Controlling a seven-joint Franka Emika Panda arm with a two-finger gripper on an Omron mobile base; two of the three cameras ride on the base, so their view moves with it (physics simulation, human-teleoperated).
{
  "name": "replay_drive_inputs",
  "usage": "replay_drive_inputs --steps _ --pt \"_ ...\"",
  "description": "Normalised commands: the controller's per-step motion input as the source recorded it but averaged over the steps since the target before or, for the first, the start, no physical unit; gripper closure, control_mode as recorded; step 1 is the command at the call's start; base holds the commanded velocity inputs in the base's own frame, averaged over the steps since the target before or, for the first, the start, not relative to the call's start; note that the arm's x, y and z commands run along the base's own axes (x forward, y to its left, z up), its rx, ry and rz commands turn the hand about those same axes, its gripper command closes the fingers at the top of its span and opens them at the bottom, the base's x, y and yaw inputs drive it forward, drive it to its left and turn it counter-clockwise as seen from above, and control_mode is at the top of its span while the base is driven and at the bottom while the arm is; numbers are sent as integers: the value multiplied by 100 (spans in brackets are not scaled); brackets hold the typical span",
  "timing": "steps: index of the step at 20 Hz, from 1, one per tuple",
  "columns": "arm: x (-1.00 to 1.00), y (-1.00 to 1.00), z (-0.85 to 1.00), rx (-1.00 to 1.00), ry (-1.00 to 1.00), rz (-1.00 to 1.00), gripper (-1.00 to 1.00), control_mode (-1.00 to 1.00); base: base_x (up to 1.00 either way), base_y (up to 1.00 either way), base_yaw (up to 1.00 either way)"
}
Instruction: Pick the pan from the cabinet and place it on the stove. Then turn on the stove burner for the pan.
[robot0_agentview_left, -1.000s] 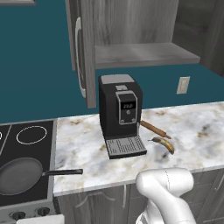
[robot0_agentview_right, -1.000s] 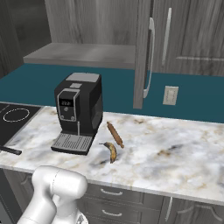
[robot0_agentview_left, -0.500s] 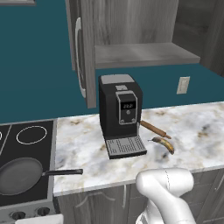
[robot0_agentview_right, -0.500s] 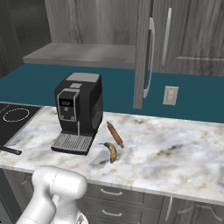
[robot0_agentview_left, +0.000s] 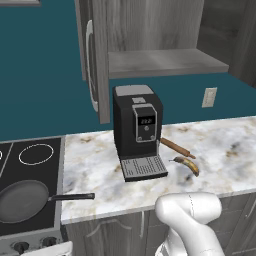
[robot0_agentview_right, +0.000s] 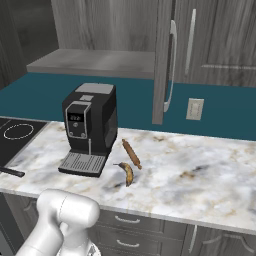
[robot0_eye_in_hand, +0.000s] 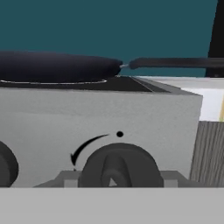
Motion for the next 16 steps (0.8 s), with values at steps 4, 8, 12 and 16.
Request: replay_drive_inputs --steps 4,8,12,16 --pt "-28 0 5 -38 0 -1 100 -100 0 0 0" --pt "-35 0 0 -41 -1 -1 100 -100 0 0 0" --pt "-37 3 0 -42 -2 -2 100 -100 0 0 0" --pt "-35 6 0 -42 -2 -2 100 -100 0 0 0"
